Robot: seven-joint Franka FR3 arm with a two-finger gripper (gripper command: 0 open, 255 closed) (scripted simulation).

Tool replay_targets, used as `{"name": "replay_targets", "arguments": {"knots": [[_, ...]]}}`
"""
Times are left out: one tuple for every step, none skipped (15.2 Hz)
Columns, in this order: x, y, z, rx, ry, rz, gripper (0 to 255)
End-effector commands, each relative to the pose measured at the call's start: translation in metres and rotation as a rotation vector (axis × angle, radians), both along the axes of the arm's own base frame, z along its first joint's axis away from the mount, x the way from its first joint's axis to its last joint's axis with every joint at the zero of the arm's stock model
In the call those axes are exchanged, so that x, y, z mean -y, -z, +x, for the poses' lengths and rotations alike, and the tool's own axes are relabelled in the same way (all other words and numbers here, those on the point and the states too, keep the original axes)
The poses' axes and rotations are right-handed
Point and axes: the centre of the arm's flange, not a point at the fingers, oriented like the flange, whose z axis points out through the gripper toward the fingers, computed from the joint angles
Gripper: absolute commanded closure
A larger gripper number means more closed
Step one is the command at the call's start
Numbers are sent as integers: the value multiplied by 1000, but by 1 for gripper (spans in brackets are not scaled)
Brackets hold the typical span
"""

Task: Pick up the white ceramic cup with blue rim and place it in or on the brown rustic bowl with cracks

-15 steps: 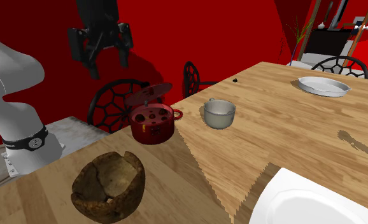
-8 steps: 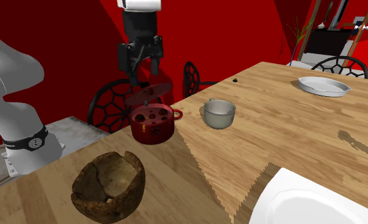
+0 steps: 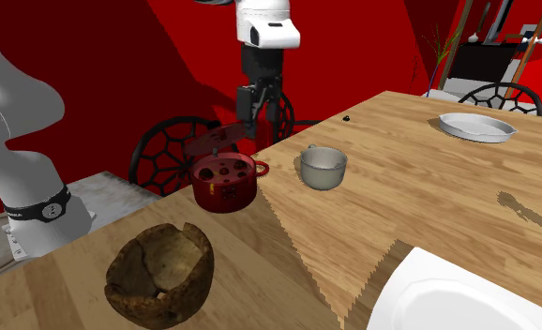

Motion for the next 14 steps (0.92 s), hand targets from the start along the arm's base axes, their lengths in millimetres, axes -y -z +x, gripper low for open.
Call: {"name": "replay_targets", "arguments": {"knots": [[-22, 11, 14, 2, -3, 1, 0], [-32, 16, 20, 3, -6, 2, 0], [-42, 21, 26, 3, -8, 2, 0], [-53, 26, 32, 4, -10, 2, 0], [-63, 31, 39, 5, -12, 2, 0], [-74, 36, 45, 5, -14, 3, 0], [-84, 41, 51, 6, -16, 3, 0], [-95, 46, 57, 7, -18, 3, 0], [-105, 51, 63, 8, -21, 3, 0], [-116, 56, 69, 8, -23, 4, 0], [-126, 61, 75, 9, -25, 4, 0], [-137, 66, 81, 10, -27, 4, 0], [-147, 71, 87, 11, -29, 4, 0], [-158, 76, 93, 11, -31, 5, 0]]}}
